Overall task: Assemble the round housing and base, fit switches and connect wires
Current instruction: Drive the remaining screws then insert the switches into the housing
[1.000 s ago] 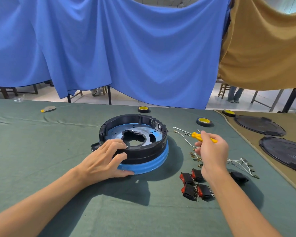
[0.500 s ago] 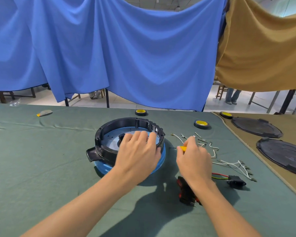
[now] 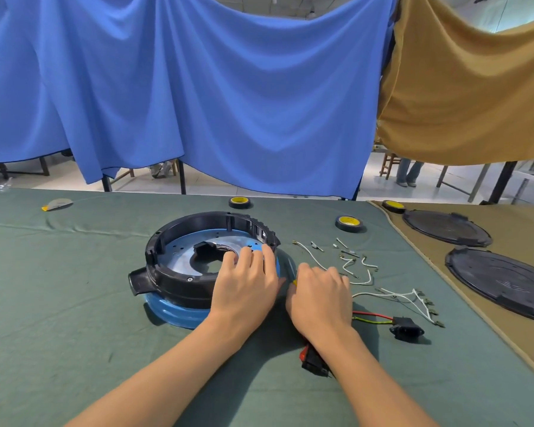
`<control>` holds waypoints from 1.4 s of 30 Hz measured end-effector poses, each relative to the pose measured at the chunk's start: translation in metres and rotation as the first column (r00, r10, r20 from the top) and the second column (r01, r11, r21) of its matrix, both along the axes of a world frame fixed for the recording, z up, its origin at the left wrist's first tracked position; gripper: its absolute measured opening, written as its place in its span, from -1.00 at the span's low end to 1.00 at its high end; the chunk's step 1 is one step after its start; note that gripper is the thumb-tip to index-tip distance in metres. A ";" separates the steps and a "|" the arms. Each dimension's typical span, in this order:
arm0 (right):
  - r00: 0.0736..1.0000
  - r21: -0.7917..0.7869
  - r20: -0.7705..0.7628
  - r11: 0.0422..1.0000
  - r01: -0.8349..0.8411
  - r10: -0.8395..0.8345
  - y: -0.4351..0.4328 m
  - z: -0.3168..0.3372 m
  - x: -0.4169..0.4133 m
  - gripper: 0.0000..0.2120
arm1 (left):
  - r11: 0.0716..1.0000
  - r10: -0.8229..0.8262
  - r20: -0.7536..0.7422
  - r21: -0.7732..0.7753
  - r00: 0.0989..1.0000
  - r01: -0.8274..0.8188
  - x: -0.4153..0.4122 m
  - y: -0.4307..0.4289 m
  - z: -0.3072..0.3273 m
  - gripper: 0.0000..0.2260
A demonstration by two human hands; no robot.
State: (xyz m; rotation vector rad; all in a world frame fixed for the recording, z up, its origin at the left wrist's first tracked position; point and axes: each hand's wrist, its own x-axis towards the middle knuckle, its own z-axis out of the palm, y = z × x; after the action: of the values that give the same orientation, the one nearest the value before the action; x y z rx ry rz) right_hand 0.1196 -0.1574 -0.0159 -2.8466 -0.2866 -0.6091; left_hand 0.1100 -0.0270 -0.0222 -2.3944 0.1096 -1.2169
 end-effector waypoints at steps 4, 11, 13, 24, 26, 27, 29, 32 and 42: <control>1.000 0.030 0.023 0.999 -0.021 0.020 0.003 -0.001 -0.001 -0.79 | 0.996 -0.079 0.013 0.039 0.997 0.079 -0.005 0.015 0.002 -0.46; 0.999 0.030 -0.036 0.999 -0.039 0.040 0.002 -0.004 -0.004 -0.88 | 0.949 -0.302 0.065 0.112 0.951 0.294 -0.003 0.067 0.004 -0.55; 0.999 0.023 -0.030 0.999 -0.040 0.041 0.003 -0.005 -0.005 -0.88 | 0.947 -0.311 0.043 0.099 0.950 0.305 -0.003 0.081 0.005 -0.55; 0.999 0.076 -0.002 0.996 -0.043 0.043 0.000 0.009 0.004 -0.84 | 0.941 0.105 -0.090 -0.312 0.990 -0.128 0.006 0.014 -0.004 -0.43; 0.997 0.136 -0.045 0.989 -0.050 0.057 -0.012 0.022 0.020 -0.85 | 0.936 0.138 -0.100 -0.313 0.985 -0.163 0.011 0.010 -0.004 -0.47; 0.993 0.165 -0.100 0.985 -0.050 0.067 -0.020 0.029 0.031 -0.86 | 0.940 0.138 -0.085 -0.302 0.987 -0.157 0.013 0.011 -0.004 -0.50; 0.971 0.192 -0.225 0.981 -0.038 0.082 -0.042 0.042 0.056 -0.89 | 0.953 0.119 -0.036 -0.275 0.992 -0.125 0.015 0.013 -0.006 -0.57; 0.963 0.169 -0.266 0.986 0.012 0.034 -0.073 0.048 0.094 -0.87 | 0.956 0.101 -0.025 -0.276 0.995 -0.104 0.016 0.017 -0.008 -0.59; 0.966 0.106 -0.250 0.989 0.101 -0.071 -0.112 0.016 0.147 -0.79 | 0.948 0.139 -0.043 -0.282 0.989 -0.145 0.020 0.011 -0.007 -0.65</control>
State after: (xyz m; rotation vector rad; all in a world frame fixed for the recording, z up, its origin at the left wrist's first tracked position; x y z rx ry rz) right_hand 0.2670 -0.2699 -0.0001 -2.7917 -0.0820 -0.2726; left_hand 0.1299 -0.0162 -0.0293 -2.6077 -0.2445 -1.2072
